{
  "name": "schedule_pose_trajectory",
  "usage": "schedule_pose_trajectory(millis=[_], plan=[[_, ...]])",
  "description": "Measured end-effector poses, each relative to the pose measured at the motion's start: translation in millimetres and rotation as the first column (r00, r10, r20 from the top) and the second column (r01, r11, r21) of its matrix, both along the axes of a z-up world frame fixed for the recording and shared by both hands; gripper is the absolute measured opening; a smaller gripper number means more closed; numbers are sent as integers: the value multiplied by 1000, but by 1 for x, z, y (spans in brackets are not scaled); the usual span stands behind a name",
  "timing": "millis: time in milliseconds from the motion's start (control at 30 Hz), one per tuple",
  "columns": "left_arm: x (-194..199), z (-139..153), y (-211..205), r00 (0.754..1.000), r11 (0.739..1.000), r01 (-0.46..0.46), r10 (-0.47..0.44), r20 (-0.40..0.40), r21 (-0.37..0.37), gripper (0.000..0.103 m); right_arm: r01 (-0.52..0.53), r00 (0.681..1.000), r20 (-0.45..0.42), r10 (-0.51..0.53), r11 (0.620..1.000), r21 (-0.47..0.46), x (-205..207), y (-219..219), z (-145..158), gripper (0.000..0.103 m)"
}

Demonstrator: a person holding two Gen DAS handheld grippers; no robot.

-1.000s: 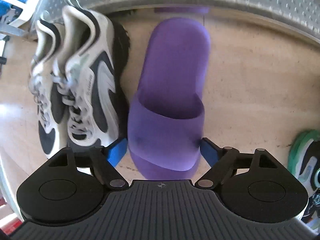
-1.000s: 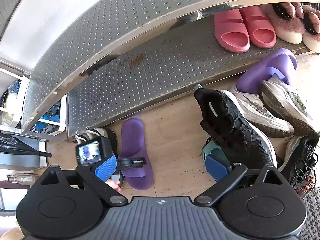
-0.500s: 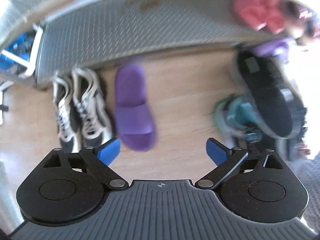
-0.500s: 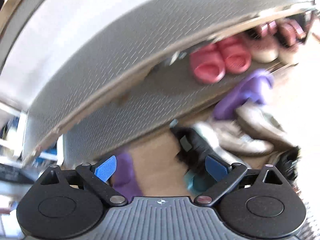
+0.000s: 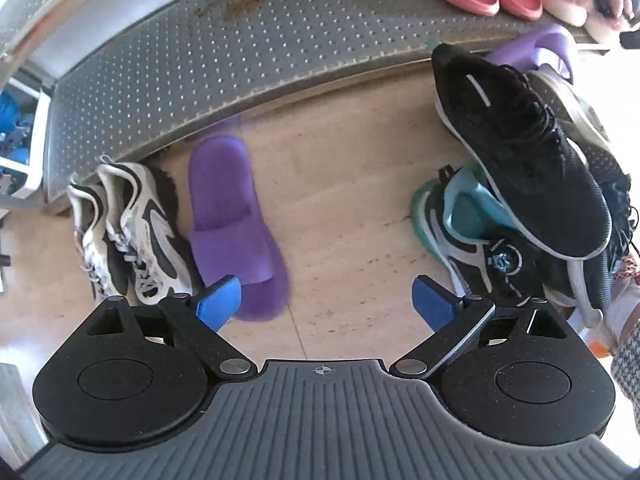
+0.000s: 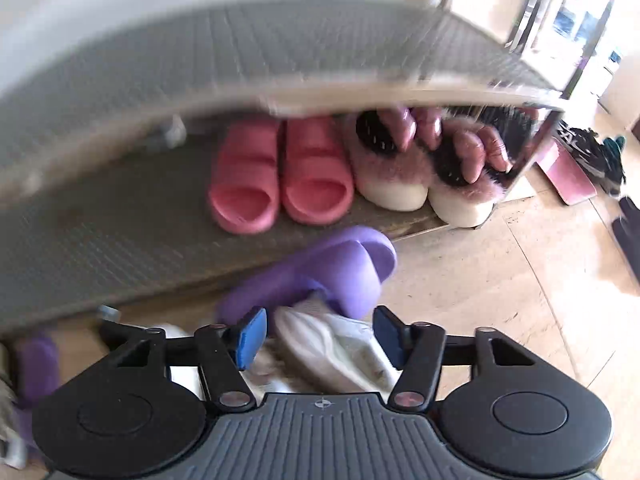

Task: Organize scattered shoes
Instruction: 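Grasp the second purple slide with the right gripper, then set the purple slide beside its mate, open right gripper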

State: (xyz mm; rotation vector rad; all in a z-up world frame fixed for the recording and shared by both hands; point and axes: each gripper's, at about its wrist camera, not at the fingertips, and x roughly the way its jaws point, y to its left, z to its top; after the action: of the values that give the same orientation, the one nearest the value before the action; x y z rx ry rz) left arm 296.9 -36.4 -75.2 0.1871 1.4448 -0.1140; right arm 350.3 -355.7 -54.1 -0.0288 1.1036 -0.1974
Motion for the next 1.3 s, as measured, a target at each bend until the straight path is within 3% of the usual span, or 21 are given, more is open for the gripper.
schedule_pose_trajectory(millis=[67, 133, 200, 333, 433, 600, 633, 767, 833, 900, 967, 1067, 1200, 1233, 1300], plan=[[3, -5, 4, 1000, 1000, 0, 0, -16, 10, 96, -53, 998, -30, 51, 995, -80, 19, -5, -25, 59], [3, -12, 8, 1000, 999, 1, 0, -28, 33, 96, -164, 985, -74, 154, 976, -143, 36, -7, -51, 77], [5, -17, 13, 999, 998, -3, 6, -38, 56, 96, -217, 975, -78, 207, 961, -172, 46, -11, -70, 84], [9, -25, 21, 998, 998, -13, 17, -66, 68, 96, -280, 954, -156, 255, 944, -174, 69, -18, -106, 86], [10, -29, 24, 997, 997, -12, 18, -74, 73, 96, -297, 950, -152, 272, 937, -185, 83, -16, -121, 92], [8, -33, 30, 996, 995, 6, 2, -85, 98, 96, -300, 948, -173, 266, 927, -223, 90, -9, -149, 86], [8, -34, 31, 996, 995, 4, 4, -87, 101, 96, -295, 951, -160, 264, 928, -225, 88, -8, -153, 69], [8, -25, 37, 998, 995, -5, 11, -68, 96, 96, -269, 960, -149, 237, 925, -267, 89, 4, -146, 65], [8, -15, 40, 999, 997, -10, 13, -40, 82, 96, -182, 983, -66, 170, 934, -307, 86, 8, -125, 65], [8, -7, 43, 1000, 997, -18, 19, -17, 75, 96, -47, 998, 23, 55, 958, -282, 84, 1, -96, 65], [7, 6, 51, 999, 997, -38, 37, 22, 67, 96, 129, 990, 88, -114, 974, -185, 79, -16, -56, 65], [3, 27, 68, 994, 995, -81, 76, 85, 57, 96, 266, 960, 100, -263, 964, -10, 50, -33, 6, 65], [-4, 52, 107, 971, 981, -184, 173, 166, 56, 96, 294, 954, 28, -299, 948, 121, 2, -13, 68, 69], [-6, 57, 115, 965, 977, -205, 192, 178, 54, 96, 272, 961, 7, -277, 946, 178, -15, 0, 81, 68], [-9, 67, 135, 950, 966, -254, 242, 199, 38, 96, 227, 973, -41, -228, 901, 369, -55, 34, 98, 66]])
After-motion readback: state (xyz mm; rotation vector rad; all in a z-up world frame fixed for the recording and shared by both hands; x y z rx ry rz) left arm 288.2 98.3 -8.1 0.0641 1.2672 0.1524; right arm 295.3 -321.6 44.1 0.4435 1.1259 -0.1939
